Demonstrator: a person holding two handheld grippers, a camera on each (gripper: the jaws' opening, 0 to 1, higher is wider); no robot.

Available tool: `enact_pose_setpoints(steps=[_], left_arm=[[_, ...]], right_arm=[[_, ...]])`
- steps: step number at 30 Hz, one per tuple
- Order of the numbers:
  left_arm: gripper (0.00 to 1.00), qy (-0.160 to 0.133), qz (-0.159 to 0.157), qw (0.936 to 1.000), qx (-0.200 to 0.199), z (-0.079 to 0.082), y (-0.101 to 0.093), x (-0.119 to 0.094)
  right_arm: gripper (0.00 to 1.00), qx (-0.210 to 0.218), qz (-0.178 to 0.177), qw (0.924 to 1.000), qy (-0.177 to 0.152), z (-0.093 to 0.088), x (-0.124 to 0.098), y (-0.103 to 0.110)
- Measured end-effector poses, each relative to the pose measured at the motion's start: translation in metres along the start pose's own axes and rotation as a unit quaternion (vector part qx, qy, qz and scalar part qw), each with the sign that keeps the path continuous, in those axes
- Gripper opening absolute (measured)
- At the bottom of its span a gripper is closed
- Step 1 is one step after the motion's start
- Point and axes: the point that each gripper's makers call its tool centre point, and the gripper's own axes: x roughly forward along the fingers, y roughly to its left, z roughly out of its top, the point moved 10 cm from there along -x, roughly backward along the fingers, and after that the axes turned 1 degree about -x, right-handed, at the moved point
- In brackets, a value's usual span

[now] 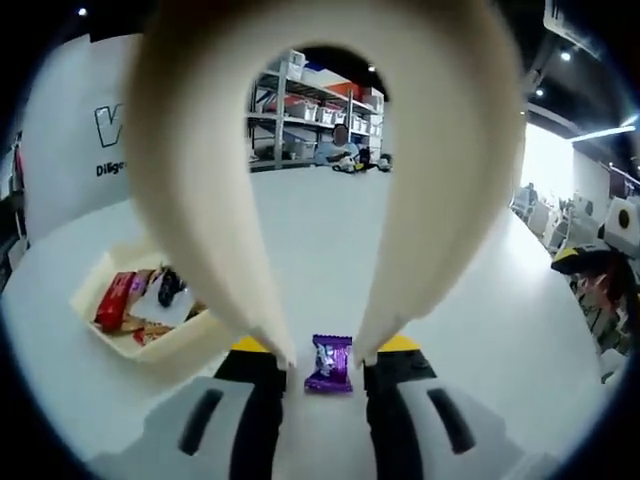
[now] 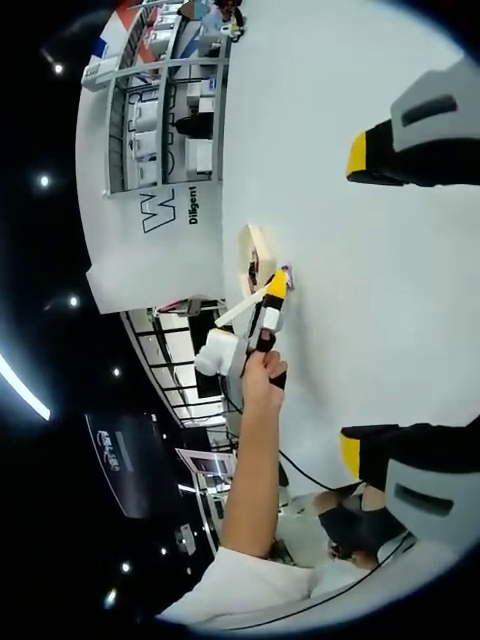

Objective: Place the target food into the container with the food tongs after gripping and lifting it, then release it inside without dropping or visibly crushing the food.

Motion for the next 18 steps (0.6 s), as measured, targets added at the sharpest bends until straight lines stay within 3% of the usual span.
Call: enact_pose_setpoints(steps=[3, 4, 6, 9, 17, 18], left_arm=[[0.26, 0.016, 0.0, 0.998, 0.061, 0.0, -0.0025, -0.0007], [0.24, 0.012, -0.006, 0.9975, 0.069, 0.0013, -0.0027, -0.0002], [0.21, 0.018, 0.001, 0.9988, 0.046, 0.0013, -0.0032, -0.0007], [0.18, 0.014, -0.002, 0.9972, 0.073, -0.0004, -0.0052, 0.0006], [0.17, 0.0, 0.002, 0.9999, 0.014, -0.0025, 0.0024, 0.0011], [0.17, -0.008, 0.001, 0.9996, -0.027, -0.0037, 0.0045, 0.0015]], right_arm=[[0.98, 0.0, 0.0, 1.0, 0.002, -0.0011, 0.0, -0.0002], [0.98, 0.0, 0.001, 1.0, 0.003, -0.0013, 0.0, -0.0003], [0.98, 0.0, 0.001, 1.0, 0.004, -0.0016, 0.0002, -0.0001], [0.98, -0.001, 0.002, 1.0, 0.004, -0.0005, 0.0012, -0.0002], [0.98, -0.006, 0.005, 1.0, 0.005, 0.0035, 0.003, 0.0024], [0.98, -0.006, 0.005, 1.0, 0.005, 0.0037, 0.003, 0.0026]])
